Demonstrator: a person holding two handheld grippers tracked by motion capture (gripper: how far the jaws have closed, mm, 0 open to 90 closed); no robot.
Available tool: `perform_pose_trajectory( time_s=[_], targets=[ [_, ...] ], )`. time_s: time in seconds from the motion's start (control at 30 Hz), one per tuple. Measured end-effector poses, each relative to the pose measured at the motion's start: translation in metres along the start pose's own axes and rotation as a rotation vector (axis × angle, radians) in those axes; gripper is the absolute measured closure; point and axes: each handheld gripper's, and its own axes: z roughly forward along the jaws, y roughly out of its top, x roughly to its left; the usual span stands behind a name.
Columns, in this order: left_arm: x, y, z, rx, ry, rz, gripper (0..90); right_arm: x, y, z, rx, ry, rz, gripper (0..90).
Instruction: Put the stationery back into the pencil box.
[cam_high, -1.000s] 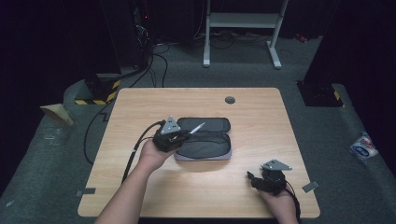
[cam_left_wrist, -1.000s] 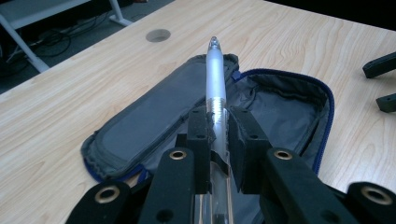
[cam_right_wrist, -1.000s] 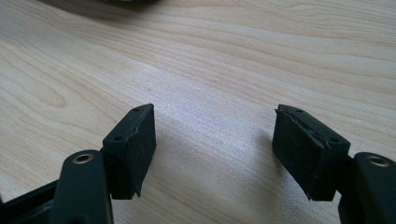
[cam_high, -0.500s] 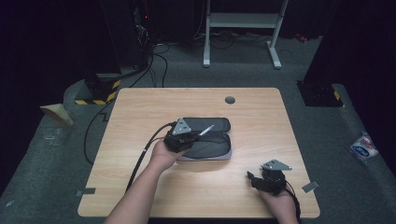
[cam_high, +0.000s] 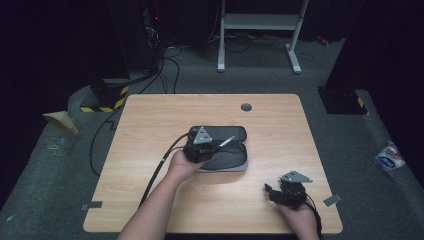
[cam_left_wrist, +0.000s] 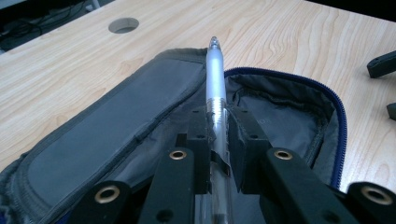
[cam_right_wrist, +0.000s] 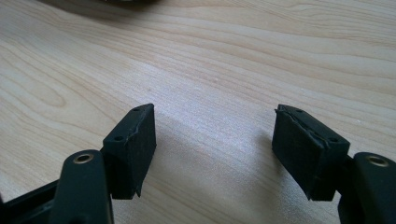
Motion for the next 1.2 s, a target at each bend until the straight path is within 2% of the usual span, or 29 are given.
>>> perform_pose_trajectory(
  time_s=[0.1, 0.3, 0.6, 0.67, 0.77, 1.03, 1.13, 1.2],
  targets=[
    [-0.002, 0.002, 0.003, 0.002, -0.007, 0.015, 78.8, 0.0, 0.0, 0.0, 0.001, 0.0, 0.005, 30.3],
    [-0.004, 0.002, 0.006, 0.01, -0.01, 0.013, 78.8, -0.001, 0.0, 0.0, -0.001, 0.003, 0.006, 30.3],
    [-0.005, 0.0, 0.014, 0.061, -0.014, 0.036, 78.7, -0.001, 0.0, 0.0, -0.001, 0.004, 0.008, 30.3],
    [-0.006, 0.0, 0.014, 0.065, -0.01, 0.032, 78.2, 0.0, 0.0, 0.0, -0.001, 0.004, 0.008, 30.3],
    [-0.004, 0.0, 0.013, 0.057, 0.0, 0.011, 70.4, 0.0, 0.0, 0.0, -0.001, 0.003, 0.007, 30.4],
    [-0.001, 0.001, 0.003, 0.028, 0.028, -0.019, 66.0, 0.0, 0.0, 0.0, -0.001, 0.0, 0.004, 30.4],
    [0.001, -0.001, -0.003, 0.009, 0.043, -0.037, 61.6, 0.0, 0.0, 0.0, -0.001, 0.001, 0.005, 30.4],
    [0.003, -0.003, -0.008, -0.002, 0.055, -0.068, 57.3, 0.0, 0.0, 0.0, -0.001, 0.0, 0.004, 30.4]
  ],
)
